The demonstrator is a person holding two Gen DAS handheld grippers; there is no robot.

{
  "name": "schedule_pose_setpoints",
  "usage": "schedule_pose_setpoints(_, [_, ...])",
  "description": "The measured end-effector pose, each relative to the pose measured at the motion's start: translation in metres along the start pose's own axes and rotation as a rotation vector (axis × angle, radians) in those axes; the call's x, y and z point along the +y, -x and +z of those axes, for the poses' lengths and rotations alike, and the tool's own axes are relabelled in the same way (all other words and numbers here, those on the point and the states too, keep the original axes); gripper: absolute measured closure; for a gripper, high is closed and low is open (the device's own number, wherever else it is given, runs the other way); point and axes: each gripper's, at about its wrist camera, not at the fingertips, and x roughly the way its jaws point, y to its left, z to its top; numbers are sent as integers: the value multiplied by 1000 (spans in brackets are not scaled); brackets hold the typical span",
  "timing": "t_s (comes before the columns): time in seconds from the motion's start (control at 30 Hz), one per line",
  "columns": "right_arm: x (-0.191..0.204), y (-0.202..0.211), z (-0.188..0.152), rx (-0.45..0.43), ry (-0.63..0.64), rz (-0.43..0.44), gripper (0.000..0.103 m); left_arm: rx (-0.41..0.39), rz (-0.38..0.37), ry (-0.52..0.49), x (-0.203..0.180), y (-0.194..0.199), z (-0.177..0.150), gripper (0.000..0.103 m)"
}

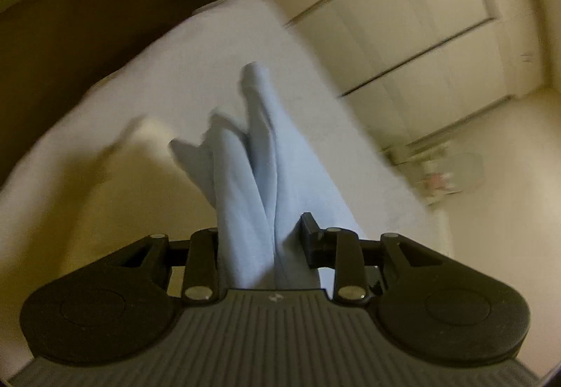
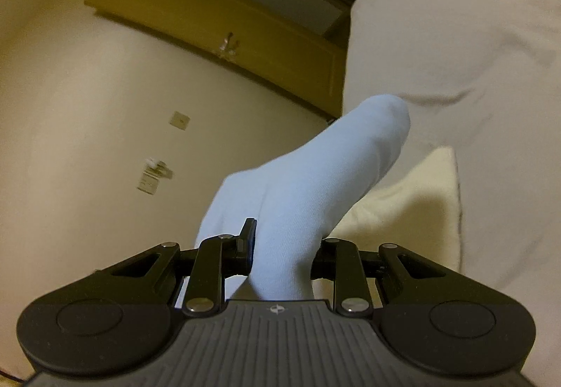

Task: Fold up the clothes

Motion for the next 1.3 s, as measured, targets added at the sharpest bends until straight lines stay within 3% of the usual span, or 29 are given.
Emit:
schedule_pose_setpoints(0.03, [-9, -20, -8, 10, 0, -27, 74, 36, 62, 13, 22, -16, -2, 74])
schedule_pose_setpoints(0.1, [-40, -54, -32, 111, -17, -179, 56, 123, 173, 40, 57, -47, -10, 72])
schedule_pose_setpoints(0.13, [-55, -71, -44, 161, -26, -255, 54, 145, 184, 60, 70, -55, -15, 71])
schedule_pose_setpoints(0.2, [-76, -92, -63, 241, -25, -350, 51, 119, 121, 86, 78, -48, -18, 69])
schedule_pose_setpoints(0.23, [-78, -88, -67, 221, -20, -346, 51, 110, 104, 89, 77, -44, -19, 67])
schedule_pose_setpoints(0.3, [-74, -73, -66, 185, -46, -345, 40, 113, 111, 95, 74, -37, -21, 67])
schedule_pose_setpoints(0.53, [-58, -30, -61, 212, -15, -384, 40, 107, 155, 144, 87, 17, -43, 65])
schedule_pose_setpoints(0.63, [-52, -22, -82, 258, 35, -401, 41, 99, 177, 153, 89, 33, -53, 65])
schedule_pose_setpoints(0.67, [-50, -20, -93, 281, 58, -408, 49, 97, 204, 130, 86, 33, -54, 66])
schedule_pose_setpoints(0.7, [-47, -19, -104, 303, 84, -415, 64, 94, 250, 90, 82, 29, -55, 68])
schedule_pose_setpoints(0.77, [-38, -28, -115, 318, 177, -459, 68, 92, 362, -26, 74, 7, -54, 72])
schedule_pose_setpoints(0.87, [-27, -54, -123, 353, 289, -512, 68, 101, 443, -110, 70, -13, -50, 72])
schedule_pose_setpoints(0.93, [-19, -64, -129, 390, 389, -543, 69, 107, 427, -103, 69, -6, -47, 70])
schedule_pose_setpoints(1.03, [-13, -59, -123, 415, 399, -563, 67, 78, 434, -114, 58, 19, -47, 68])
schedule_pose_setpoints(1.13, [2, -56, -110, 387, 430, -589, 61, 29, 491, -171, 37, 44, -50, 73])
schedule_pose_setpoints(1.2, [14, -54, -101, 363, 465, -577, 61, 10, 502, -239, 22, 54, -54, 74])
schedule_pose_setpoints(1.3, [34, -64, -100, 384, 544, -534, 61, 42, 472, -348, 11, 43, -66, 76])
